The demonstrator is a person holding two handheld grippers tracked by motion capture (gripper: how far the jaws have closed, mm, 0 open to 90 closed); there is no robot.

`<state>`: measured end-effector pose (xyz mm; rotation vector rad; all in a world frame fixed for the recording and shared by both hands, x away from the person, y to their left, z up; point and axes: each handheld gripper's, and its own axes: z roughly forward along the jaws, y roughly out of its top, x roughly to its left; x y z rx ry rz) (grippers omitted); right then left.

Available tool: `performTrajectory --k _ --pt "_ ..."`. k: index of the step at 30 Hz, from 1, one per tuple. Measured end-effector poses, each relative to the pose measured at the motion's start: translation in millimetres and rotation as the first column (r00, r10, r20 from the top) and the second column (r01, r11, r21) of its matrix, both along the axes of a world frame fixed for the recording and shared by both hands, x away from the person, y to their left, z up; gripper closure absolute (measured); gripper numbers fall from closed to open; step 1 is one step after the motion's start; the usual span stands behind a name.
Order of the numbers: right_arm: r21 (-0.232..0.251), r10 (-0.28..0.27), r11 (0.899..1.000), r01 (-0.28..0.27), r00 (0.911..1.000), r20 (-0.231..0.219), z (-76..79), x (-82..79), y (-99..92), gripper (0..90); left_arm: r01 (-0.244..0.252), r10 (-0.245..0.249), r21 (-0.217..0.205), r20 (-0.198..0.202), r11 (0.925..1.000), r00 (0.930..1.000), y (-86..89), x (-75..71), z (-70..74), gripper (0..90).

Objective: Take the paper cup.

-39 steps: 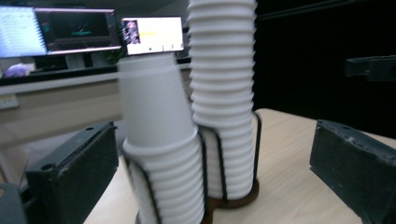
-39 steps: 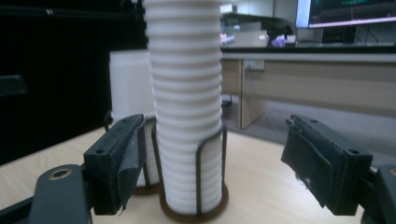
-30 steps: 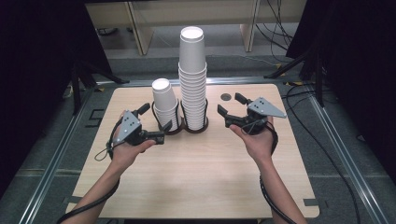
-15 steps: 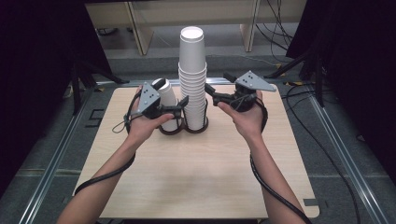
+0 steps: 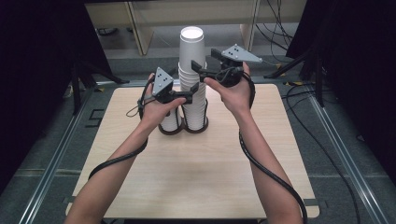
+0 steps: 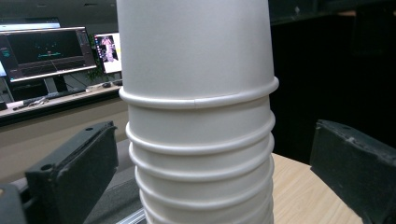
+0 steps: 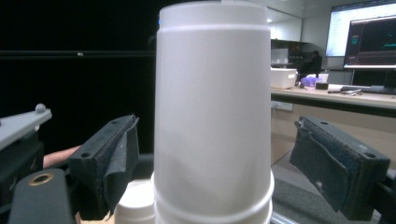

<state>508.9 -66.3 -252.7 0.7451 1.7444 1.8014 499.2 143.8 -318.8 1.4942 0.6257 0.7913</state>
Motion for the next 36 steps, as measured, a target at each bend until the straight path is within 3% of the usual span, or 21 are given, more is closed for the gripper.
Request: performTrajectory --k 7,14,17,22,24,36 --pt "-0.002 0.013 1.0 -0.013 0.9999 0.007 15.1 12.4 12.6 15.0 -0.015 0.015 -0.009 -0.008 0.9999 0.9999 -1.6 7.5 0.3 0.6" --pt "0.002 0.021 1.0 -0.021 0.9997 -0.014 21.9 19.3 19.0 14.9 -0.013 0.013 -0.007 -0.018 0.9999 0.9998 -3.2 11.5 -1.1 1.4" --pt "-0.004 0.014 1.0 -0.014 0.9998 0.011 25.3 22.5 19.0 15.0 -0.012 0.012 -0.008 -0.019 0.9999 0.9997 -4.3 12.4 -0.9 1.8" --pt "-0.004 0.033 0.999 -0.033 0.9994 -0.009 30.4 25.2 21.0 15.2 -0.014 0.014 -0.004 -0.021 0.9999 0.9997 -6.4 14.2 -2.9 2.9" --pt "-0.002 0.036 0.999 -0.036 0.9993 0.011 32.5 27.0 21.1 15.3 -0.016 0.016 -0.006 -0.019 0.9999 0.9997 -6.9 14.3 -3.0 2.9" --pt "-0.001 0.048 0.999 -0.048 0.9988 -0.004 34.7 34.8 24.1 21.0 -0.016 0.016 -0.008 -0.028 0.9998 0.9995 -6.5 18.2 -2.7 4.9"
